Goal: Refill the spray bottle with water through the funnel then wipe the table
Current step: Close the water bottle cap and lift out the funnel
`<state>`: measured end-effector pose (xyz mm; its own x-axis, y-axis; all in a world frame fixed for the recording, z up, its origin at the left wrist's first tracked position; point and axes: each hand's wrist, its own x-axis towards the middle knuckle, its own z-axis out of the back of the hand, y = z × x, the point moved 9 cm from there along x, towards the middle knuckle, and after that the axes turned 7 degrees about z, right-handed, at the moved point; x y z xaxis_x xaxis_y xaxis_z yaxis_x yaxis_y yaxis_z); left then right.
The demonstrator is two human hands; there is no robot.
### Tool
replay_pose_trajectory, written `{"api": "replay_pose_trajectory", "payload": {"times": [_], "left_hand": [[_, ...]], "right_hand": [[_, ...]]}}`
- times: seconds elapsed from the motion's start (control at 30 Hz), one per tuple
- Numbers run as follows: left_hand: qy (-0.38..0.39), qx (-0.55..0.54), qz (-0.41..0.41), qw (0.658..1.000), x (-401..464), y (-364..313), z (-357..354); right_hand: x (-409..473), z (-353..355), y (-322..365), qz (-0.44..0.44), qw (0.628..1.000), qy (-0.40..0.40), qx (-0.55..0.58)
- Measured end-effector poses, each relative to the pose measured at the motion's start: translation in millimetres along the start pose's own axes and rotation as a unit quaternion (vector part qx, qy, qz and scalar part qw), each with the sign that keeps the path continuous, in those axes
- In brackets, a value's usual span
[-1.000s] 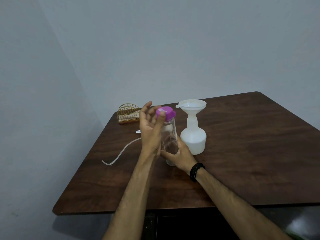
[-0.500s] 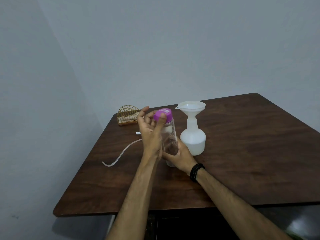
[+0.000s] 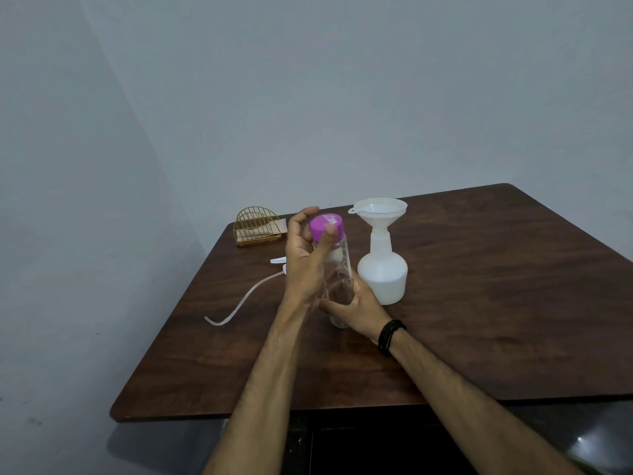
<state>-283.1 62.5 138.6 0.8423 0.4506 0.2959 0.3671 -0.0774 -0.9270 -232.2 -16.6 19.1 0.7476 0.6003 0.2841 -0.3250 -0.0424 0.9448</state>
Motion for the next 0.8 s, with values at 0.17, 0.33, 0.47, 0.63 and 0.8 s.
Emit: {"api": "replay_pose_trajectory", "payload": {"times": [0.17,0.33,0.47,0.63,0.8], "left_hand": [[0.024,0.008,0.011,1.0,2.9,0.1,4.0],[-0.005,0.082,0.037,0.996,4.0,11.1,35.9],[-0.098,0.122,0.094,0.983,-7.4,40.9,80.1],[-0.087,0.243,0.165,0.952,-23.9,93.3,104.3],[-0.028,0.323,0.148,0.934,-35.0,104.9,71.9]], "right_hand": [[-0.2,-0.5,1.1,-0.002,1.0,0.002,0.003],[-1.1,0.4,-0.6,0.0,1.0,-0.002,0.006],[-1.4,0.8,-1.7,0.001,1.0,-0.006,0.004],[-8.7,7.0,-0.1,0.01,1.0,-0.023,0.005],[-26.3,21.9,6.3,0.018,0.999,-0.027,0.011]]}}
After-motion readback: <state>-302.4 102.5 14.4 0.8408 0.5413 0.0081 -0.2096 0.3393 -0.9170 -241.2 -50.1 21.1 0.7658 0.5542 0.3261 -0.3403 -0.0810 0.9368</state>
